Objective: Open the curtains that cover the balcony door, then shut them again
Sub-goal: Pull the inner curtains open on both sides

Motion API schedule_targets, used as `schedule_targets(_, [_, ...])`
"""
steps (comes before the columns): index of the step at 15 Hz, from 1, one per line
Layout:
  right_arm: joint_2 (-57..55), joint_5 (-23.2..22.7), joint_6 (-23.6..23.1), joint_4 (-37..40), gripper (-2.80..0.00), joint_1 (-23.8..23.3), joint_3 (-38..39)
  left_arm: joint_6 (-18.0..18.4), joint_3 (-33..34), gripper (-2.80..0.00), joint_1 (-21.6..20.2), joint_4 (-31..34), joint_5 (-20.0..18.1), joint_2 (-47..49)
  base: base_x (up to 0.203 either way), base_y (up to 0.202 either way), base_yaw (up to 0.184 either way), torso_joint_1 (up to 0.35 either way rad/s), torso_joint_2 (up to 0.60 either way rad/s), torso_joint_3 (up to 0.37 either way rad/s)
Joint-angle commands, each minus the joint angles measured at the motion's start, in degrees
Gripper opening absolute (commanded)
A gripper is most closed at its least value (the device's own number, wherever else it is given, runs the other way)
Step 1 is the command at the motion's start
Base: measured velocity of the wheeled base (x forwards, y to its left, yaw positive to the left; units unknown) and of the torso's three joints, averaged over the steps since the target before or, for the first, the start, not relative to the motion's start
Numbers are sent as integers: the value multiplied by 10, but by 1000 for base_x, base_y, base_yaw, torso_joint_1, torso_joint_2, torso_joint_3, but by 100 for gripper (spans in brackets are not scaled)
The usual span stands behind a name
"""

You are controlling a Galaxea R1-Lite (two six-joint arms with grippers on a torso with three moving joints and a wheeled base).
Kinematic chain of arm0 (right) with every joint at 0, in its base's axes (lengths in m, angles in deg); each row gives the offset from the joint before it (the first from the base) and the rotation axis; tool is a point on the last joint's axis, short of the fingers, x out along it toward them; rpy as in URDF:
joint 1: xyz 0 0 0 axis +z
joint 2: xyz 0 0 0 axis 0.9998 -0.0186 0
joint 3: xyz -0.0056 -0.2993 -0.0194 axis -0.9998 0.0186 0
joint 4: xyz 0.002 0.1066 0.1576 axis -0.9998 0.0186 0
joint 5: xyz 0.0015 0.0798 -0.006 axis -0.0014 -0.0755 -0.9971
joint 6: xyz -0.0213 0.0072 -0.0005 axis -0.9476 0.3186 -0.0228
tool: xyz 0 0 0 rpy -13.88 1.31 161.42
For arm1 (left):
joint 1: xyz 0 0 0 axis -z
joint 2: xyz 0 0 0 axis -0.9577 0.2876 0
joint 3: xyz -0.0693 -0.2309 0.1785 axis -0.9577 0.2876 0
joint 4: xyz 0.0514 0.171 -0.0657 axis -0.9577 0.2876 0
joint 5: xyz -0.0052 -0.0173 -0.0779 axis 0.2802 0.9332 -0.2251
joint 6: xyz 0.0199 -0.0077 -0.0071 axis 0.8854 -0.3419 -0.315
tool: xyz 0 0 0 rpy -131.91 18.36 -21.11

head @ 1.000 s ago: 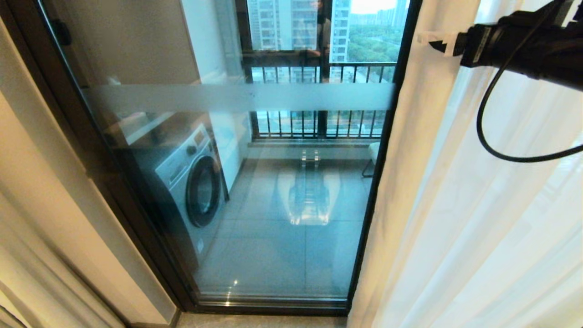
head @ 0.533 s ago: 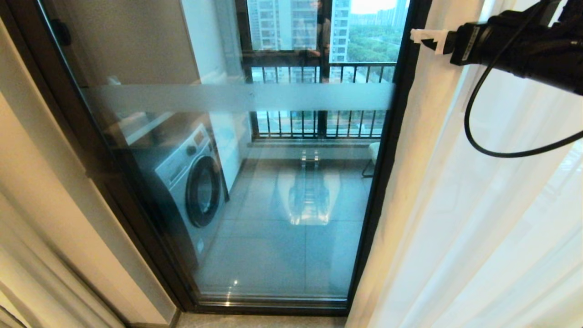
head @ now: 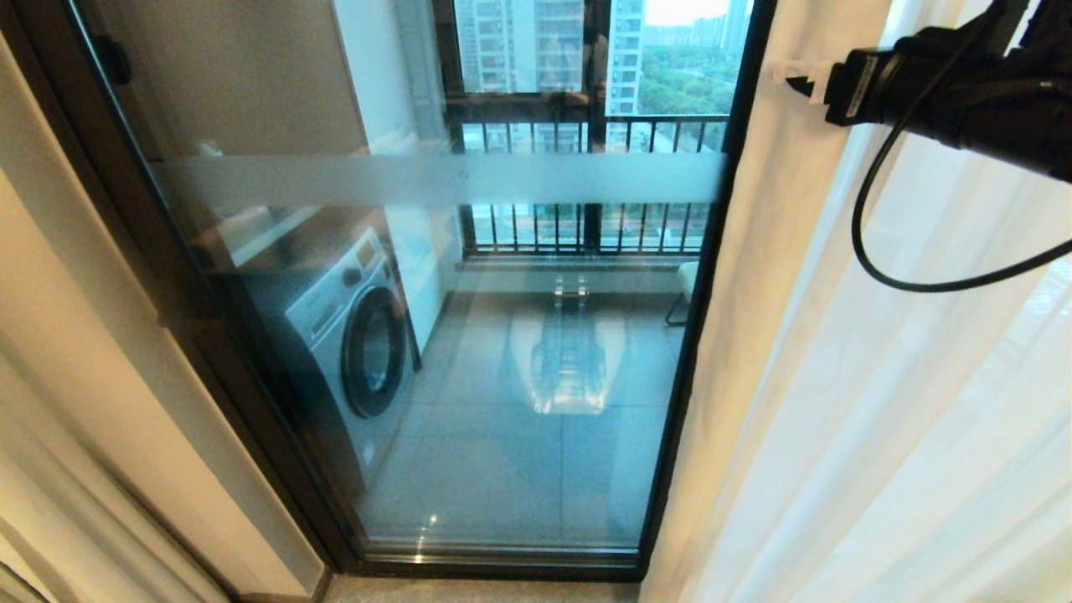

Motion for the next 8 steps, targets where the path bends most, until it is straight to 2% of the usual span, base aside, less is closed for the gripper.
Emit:
schedule_targets(1, [5,2,0,-1,-280,0,2,0,0,-280,0,0,0,0,0,0,0,0,0,0])
schedule_targets(8, [7,3,0,-28,-280,0,10,0,0,-280,0,0,0,0,0,0,0,0,0,0])
